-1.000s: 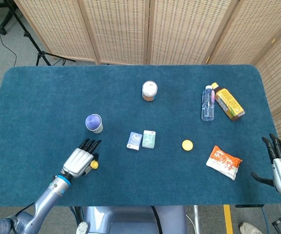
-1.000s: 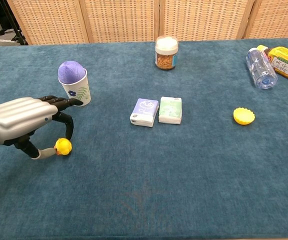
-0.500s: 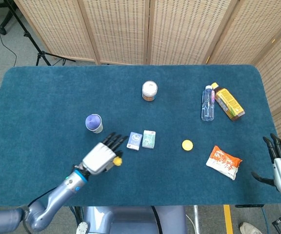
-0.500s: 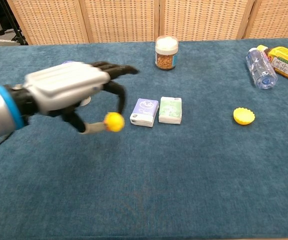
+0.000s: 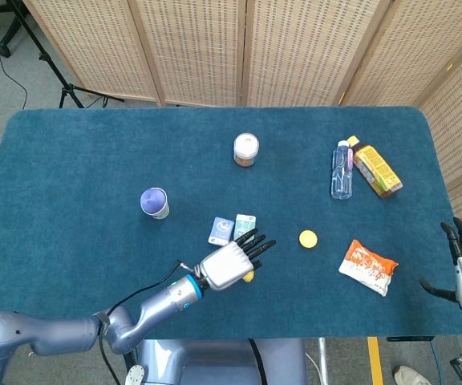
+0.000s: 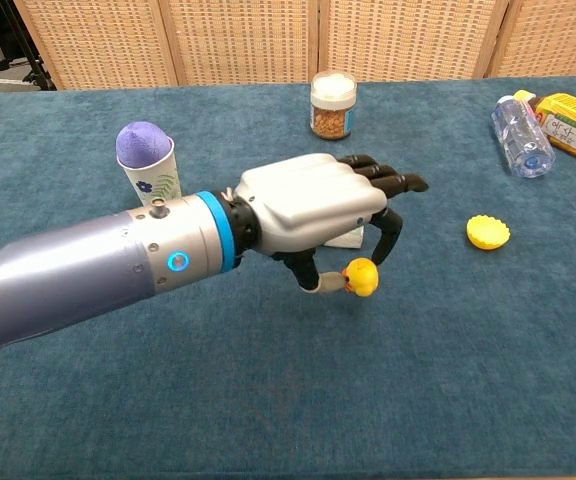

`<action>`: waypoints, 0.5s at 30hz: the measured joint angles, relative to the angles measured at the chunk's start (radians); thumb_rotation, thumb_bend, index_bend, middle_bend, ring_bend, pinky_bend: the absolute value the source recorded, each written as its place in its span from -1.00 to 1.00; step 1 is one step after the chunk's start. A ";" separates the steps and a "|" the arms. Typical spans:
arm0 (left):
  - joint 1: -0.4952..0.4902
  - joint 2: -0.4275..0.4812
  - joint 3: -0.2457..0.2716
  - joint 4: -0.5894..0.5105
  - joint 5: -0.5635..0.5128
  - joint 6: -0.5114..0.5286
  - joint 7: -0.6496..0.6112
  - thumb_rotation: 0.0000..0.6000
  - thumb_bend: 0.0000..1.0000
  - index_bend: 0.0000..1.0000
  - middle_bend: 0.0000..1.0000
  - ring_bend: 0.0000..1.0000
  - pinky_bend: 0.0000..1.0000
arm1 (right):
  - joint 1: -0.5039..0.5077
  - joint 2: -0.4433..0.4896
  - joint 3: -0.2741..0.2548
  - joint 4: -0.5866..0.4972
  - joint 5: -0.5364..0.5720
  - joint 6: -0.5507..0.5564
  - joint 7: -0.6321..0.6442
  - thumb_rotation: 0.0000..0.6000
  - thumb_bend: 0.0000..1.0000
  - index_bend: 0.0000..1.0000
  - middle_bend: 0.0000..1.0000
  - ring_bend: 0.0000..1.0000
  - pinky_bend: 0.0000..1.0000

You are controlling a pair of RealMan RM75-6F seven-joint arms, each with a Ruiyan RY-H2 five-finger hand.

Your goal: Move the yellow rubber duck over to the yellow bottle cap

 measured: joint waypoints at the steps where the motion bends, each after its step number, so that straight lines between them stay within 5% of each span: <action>1: -0.009 -0.012 -0.001 0.018 -0.005 -0.007 0.001 1.00 -0.30 0.18 -1.00 -1.00 -1.00 | 0.000 0.000 0.001 0.001 0.002 -0.001 0.001 1.00 -1.00 -0.96 -1.00 -1.00 -1.00; 10: -0.063 -0.114 0.008 0.159 -0.035 -0.027 -0.022 1.00 -0.36 0.17 -1.00 -1.00 -1.00 | -0.007 0.008 0.005 0.004 0.009 0.005 0.020 1.00 -1.00 -0.96 -1.00 -1.00 -1.00; 15: -0.066 -0.135 0.017 0.185 -0.062 -0.022 -0.012 1.00 -0.57 -0.32 -1.00 -1.00 -1.00 | -0.010 0.013 0.005 0.001 0.005 0.010 0.027 1.00 -1.00 -0.96 -1.00 -1.00 -1.00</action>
